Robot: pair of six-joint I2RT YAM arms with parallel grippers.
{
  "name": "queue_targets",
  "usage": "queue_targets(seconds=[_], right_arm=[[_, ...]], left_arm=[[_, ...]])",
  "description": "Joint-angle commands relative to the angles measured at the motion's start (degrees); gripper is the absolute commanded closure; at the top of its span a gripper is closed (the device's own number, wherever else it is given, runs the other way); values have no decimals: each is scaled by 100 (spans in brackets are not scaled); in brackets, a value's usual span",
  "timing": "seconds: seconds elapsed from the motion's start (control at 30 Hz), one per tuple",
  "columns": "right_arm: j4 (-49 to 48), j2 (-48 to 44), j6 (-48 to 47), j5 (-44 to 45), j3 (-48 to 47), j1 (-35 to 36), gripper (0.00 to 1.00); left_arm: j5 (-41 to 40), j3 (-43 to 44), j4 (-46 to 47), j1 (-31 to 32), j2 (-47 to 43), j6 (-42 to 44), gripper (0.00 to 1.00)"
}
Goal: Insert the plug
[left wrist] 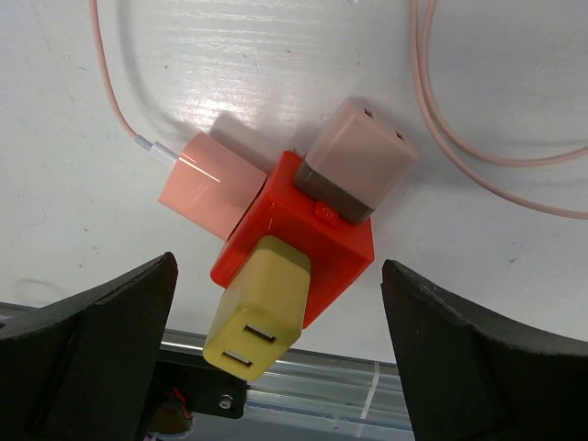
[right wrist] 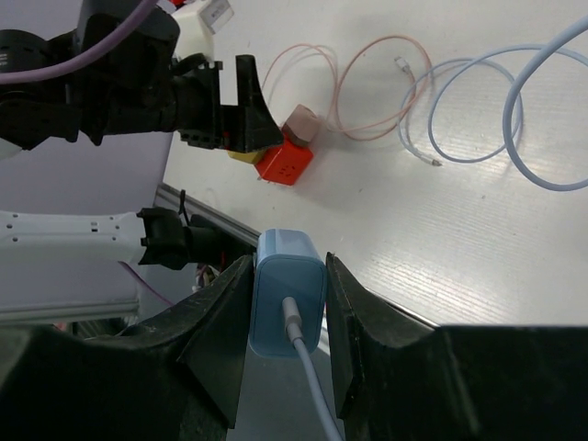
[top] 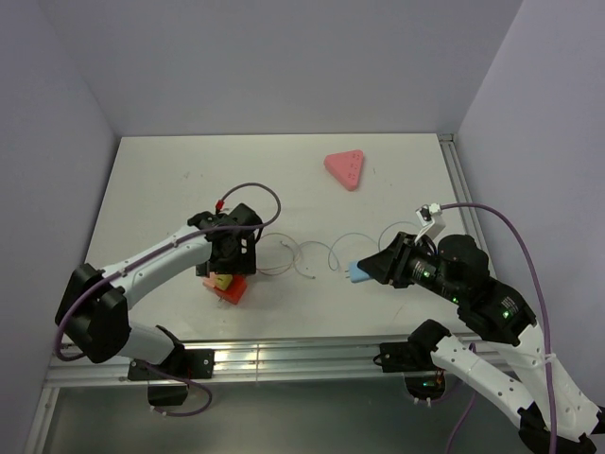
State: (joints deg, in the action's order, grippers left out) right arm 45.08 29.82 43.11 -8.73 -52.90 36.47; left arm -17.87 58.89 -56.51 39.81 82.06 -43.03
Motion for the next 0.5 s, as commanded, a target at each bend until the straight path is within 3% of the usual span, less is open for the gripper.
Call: queue_targets(seconds=[0.0,0.47], right_arm=[[-245,-56,-66,-102,35,-26,100],[-289,-99,13,-208,43,-17,100]], left_arm=[[-42,-79,-141,-17,-270,-233,2],[275,-194,123,-17,116,48,12]])
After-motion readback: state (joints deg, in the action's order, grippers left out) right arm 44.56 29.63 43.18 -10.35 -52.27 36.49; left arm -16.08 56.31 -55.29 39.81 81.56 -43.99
